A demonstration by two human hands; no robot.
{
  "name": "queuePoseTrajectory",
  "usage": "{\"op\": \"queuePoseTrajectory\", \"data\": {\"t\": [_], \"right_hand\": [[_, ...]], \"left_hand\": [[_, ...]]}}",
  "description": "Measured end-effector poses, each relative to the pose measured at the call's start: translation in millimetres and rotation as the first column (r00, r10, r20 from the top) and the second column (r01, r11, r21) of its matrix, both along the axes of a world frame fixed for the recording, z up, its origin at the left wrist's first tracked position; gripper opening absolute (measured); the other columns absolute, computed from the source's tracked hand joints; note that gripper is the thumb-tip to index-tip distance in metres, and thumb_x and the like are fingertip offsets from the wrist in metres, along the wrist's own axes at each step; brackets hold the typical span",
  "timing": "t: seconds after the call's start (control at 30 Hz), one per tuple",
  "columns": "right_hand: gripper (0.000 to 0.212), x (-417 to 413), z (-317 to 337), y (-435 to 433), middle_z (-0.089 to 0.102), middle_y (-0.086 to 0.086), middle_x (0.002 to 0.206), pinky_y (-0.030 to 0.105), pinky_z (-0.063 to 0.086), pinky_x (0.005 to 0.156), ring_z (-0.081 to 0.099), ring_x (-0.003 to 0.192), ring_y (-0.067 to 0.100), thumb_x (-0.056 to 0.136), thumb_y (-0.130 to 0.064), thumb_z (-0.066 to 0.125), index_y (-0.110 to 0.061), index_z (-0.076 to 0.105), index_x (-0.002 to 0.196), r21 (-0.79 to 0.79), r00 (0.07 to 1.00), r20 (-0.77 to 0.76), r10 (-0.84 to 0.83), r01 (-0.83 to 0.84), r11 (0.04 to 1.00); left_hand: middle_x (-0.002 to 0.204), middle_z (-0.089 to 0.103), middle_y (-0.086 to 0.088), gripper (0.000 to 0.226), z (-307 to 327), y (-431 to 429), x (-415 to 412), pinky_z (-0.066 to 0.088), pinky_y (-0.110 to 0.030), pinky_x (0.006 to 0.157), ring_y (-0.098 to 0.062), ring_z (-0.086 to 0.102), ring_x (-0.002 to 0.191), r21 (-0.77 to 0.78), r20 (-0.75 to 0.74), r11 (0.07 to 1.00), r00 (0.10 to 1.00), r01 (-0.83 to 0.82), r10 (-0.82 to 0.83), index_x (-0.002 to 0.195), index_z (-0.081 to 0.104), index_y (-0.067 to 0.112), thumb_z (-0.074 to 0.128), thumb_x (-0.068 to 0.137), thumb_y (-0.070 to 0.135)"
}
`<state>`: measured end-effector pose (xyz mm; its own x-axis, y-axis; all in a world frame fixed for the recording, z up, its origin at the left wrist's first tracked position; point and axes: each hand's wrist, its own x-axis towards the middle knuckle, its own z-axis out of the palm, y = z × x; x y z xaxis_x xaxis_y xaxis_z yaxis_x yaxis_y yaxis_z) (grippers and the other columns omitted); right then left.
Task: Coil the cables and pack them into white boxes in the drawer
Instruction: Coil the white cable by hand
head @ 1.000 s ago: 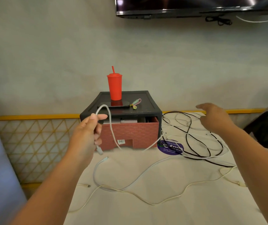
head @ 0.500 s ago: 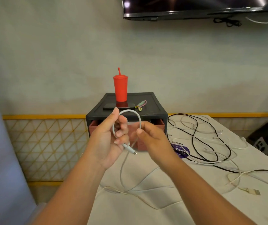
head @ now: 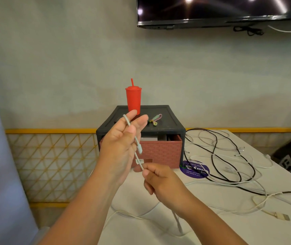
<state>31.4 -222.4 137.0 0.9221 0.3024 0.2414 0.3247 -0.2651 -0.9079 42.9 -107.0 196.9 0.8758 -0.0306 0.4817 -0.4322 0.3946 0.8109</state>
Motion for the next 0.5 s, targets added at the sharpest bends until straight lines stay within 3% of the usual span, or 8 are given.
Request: {"op": "queuePoseTrajectory", "data": {"t": [0.1,0.23,0.33,0.4,0.47,0.5], "right_hand": [[0.025,-5.3,8.1,-4.2,0.045,-0.01,0.048,0.017,0.033,0.052,0.039,0.048,0.0,0.098,-0.018,0.042,-0.005,0.063,0.095,-0.114,0.998,0.068,-0.003,0.011,0.993],[0.021,-11.5,30.1,-21.5,0.047,-0.01,0.055,0.023,0.033,0.057,0.04,0.054,0.002,0.09,-0.024,0.058,-0.026,0.058,0.069,-0.291,0.968,0.24,-0.067,0.138,0.947],[0.02,-17.2,51.3,-35.4,0.054,-0.02,0.051,0.013,0.033,0.05,0.048,0.052,-0.003,0.084,-0.028,0.065,-0.026,0.06,0.065,-0.338,0.945,0.301,-0.124,0.228,0.913],[0.02,-18.5,62.3,-41.9,0.062,-0.02,0.059,0.011,0.041,0.055,0.055,0.06,-0.005,0.08,-0.026,0.069,-0.026,0.062,0.062,-0.295,0.934,0.324,-0.154,0.254,0.921],[0.02,-19.1,69.3,-46.3,0.065,-0.014,0.062,0.013,0.045,0.059,0.058,0.062,-0.002,0.078,-0.02,0.072,-0.026,0.063,0.062,-0.233,0.922,0.348,-0.169,0.26,0.937],[0.02,-19.5,71.7,-47.2,0.065,-0.012,0.062,0.014,0.043,0.058,0.057,0.06,-0.001,0.077,-0.017,0.073,-0.026,0.064,0.062,-0.207,0.917,0.361,-0.167,0.254,0.945]], "left_hand": [[0.108,0.071,0.008,0.036,0.0,-1.4,1.5,0.043,-0.018,0.092,-0.003,0.061,0.11,0.114,0.07,0.992,0.996,-0.06,0.052,0.104,0.062,0.034,0.039,0.097,0.007],[0.095,0.071,0.019,0.041,-13.5,3.5,3.6,0.041,-0.006,0.086,0.009,0.06,0.101,0.508,0.235,0.833,0.966,-0.218,0.11,0.116,0.053,0.037,0.042,0.096,0.004],[0.098,0.071,0.007,0.034,-28.2,5.0,1.8,0.05,-0.036,0.092,-0.007,0.065,0.098,0.633,0.194,0.755,0.979,-0.172,0.061,0.116,0.056,0.038,0.042,0.097,0.014],[0.092,0.07,0.002,0.031,-31.7,5.7,-1.3,0.051,-0.042,0.087,-0.013,0.065,0.088,0.697,0.21,0.697,0.977,-0.169,0.028,0.116,0.058,0.023,0.042,0.09,0.025],[0.071,0.064,0.007,0.034,-32.5,5.0,-5.4,0.049,-0.029,0.072,-0.008,0.057,0.068,0.689,0.197,0.714,0.98,-0.125,-0.019,0.107,0.059,0.008,0.04,0.086,0.028],[0.061,0.057,0.009,0.032,-31.6,4.3,-7.8,0.043,-0.021,0.066,-0.005,0.05,0.06,0.664,0.182,0.742,0.982,-0.093,-0.04,0.1,0.06,0.01,0.04,0.086,0.029]]}}
